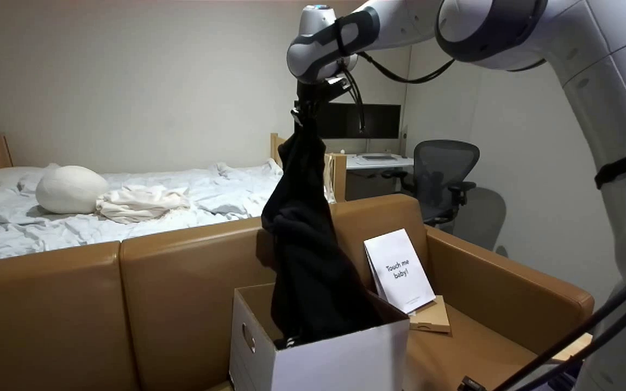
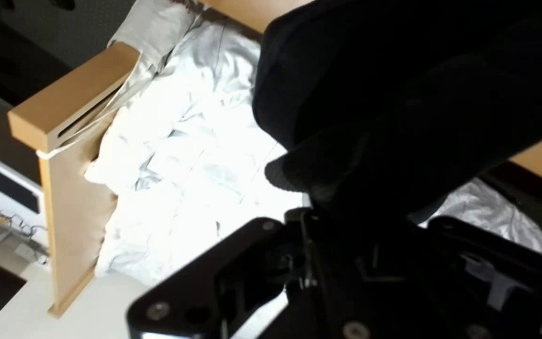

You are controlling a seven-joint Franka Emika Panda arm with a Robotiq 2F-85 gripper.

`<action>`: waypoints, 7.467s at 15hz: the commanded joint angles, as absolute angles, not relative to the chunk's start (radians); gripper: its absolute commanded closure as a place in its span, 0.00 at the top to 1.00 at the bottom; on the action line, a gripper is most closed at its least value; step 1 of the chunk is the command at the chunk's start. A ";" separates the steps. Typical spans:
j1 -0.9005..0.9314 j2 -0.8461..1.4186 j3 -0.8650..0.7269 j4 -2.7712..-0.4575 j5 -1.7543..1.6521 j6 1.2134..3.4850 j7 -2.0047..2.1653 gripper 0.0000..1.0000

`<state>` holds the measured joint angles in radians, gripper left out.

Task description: Pick up the cloth and two books from the box and put them on the sofa

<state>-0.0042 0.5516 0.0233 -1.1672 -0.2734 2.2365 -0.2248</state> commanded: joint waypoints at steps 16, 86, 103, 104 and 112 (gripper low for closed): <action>-0.019 0.864 -0.323 -0.325 -0.527 2.223 -0.286 0.04; -0.141 0.675 -0.492 -0.383 -1.344 2.346 -0.340 0.98; -0.225 0.741 -0.251 -0.399 -1.033 2.297 -0.365 1.00; -0.233 0.756 -0.245 -0.391 -0.995 2.278 -0.360 1.00; -0.212 0.820 -0.238 -0.376 -0.722 1.846 -0.364 1.00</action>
<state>-0.2139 0.8086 -0.2407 -0.3827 -0.8033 1.9719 -0.3246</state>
